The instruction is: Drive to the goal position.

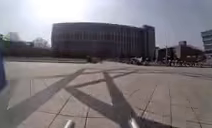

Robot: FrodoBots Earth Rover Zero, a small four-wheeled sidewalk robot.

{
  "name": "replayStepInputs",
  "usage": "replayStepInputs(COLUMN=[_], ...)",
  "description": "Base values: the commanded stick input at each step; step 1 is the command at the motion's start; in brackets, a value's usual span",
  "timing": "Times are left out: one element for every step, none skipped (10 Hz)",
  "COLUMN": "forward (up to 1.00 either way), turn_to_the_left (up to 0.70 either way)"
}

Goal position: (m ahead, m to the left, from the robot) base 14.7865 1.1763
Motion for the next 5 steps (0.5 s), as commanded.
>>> replayStepInputs(forward=[1.0, 1.0, 1.0, 1.0, 1.0], turn_to_the_left=[0.0, 0.0, 0.0, -0.19, -0.27])
